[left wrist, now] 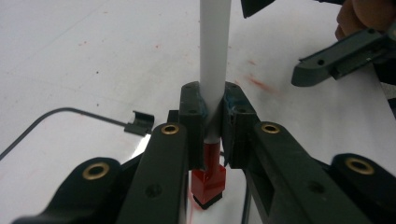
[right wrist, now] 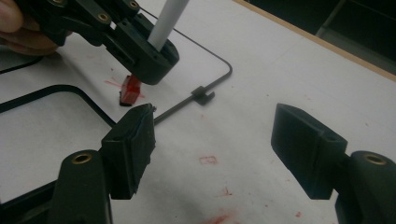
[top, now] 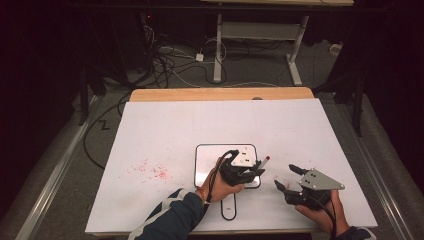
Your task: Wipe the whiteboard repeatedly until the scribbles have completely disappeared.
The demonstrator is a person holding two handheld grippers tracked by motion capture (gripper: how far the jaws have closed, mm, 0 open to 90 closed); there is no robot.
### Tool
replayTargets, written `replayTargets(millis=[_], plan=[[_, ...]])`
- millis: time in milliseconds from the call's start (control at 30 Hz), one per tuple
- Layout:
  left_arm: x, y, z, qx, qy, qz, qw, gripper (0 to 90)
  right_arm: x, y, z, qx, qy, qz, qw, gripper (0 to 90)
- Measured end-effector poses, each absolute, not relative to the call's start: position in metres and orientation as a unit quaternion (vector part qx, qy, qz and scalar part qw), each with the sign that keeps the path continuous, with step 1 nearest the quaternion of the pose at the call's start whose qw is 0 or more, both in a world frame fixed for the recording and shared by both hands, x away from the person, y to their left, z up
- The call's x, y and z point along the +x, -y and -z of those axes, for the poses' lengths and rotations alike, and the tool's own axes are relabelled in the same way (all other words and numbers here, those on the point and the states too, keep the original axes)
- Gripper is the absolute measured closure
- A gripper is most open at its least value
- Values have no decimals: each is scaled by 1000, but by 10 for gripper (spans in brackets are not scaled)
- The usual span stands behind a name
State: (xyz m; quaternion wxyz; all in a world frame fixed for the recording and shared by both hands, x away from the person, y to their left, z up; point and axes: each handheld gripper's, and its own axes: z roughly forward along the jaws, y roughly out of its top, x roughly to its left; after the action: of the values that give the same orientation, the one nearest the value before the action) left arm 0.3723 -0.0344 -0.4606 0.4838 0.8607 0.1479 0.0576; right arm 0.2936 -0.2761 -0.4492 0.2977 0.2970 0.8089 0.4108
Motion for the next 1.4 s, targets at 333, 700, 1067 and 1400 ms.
replayTargets(millis=[333,700,1067,1400], plan=[[377,30,462,859,-151,-56,485,789,294,278,449,297,-808,-414,297,312],[375,-6,466,851,-176,-49,492,789,294,275,449,295,-811,-410,297,312],[383,40,462,862,-149,-43,482,789,294,277,450,297,-810,-412,295,312],[388,38,463,860,-158,-33,485,789,293,276,449,295,-810,-410,297,312]])
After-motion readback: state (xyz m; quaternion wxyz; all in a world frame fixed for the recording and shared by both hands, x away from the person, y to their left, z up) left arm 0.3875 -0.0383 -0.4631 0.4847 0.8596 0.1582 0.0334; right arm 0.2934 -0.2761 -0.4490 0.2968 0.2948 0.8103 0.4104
